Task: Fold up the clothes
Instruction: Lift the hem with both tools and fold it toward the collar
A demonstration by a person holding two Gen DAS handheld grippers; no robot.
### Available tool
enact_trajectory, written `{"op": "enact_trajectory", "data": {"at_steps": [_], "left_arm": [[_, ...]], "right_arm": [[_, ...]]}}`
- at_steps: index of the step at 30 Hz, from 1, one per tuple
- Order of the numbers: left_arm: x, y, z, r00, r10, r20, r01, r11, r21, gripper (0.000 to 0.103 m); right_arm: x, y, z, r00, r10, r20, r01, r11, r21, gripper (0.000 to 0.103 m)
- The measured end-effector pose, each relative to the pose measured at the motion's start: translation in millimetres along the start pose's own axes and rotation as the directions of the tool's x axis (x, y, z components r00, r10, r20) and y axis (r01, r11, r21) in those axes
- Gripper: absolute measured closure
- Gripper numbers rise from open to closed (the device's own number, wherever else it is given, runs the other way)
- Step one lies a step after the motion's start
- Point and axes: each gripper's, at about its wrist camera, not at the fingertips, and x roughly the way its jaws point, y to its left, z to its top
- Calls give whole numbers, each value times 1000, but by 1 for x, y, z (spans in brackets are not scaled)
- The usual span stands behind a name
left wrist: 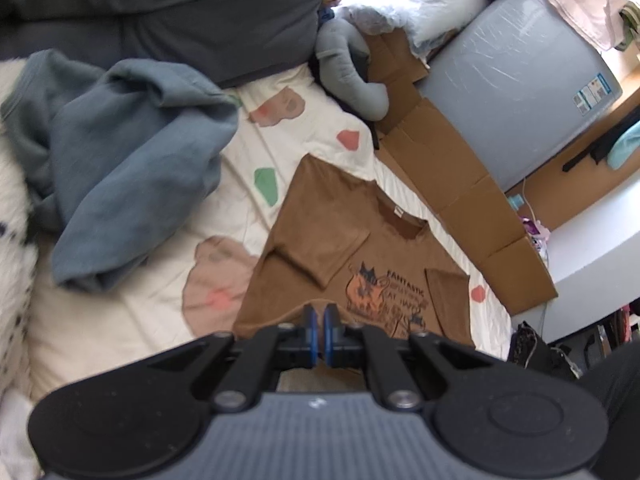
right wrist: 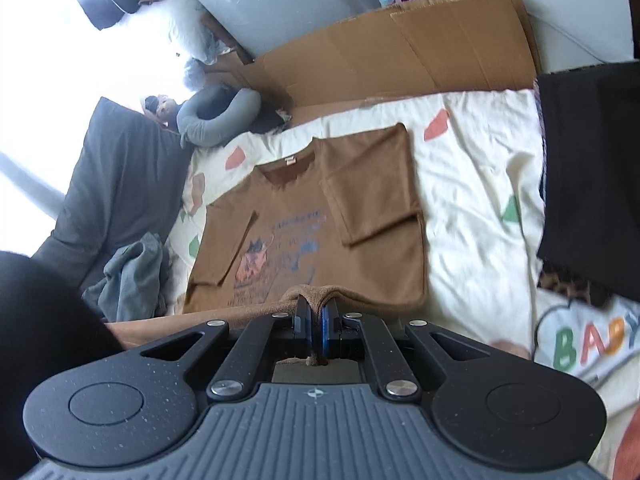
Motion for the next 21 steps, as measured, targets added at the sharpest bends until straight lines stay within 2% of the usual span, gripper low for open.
{"op": "enact_trajectory", "data": {"at_steps": [21], "left_arm": [[106, -14, 71, 999, 9, 39, -10, 999, 32, 100]], "right_arm": [[97, -17, 79, 996, -83, -43, 82, 996, -31, 101]]}}
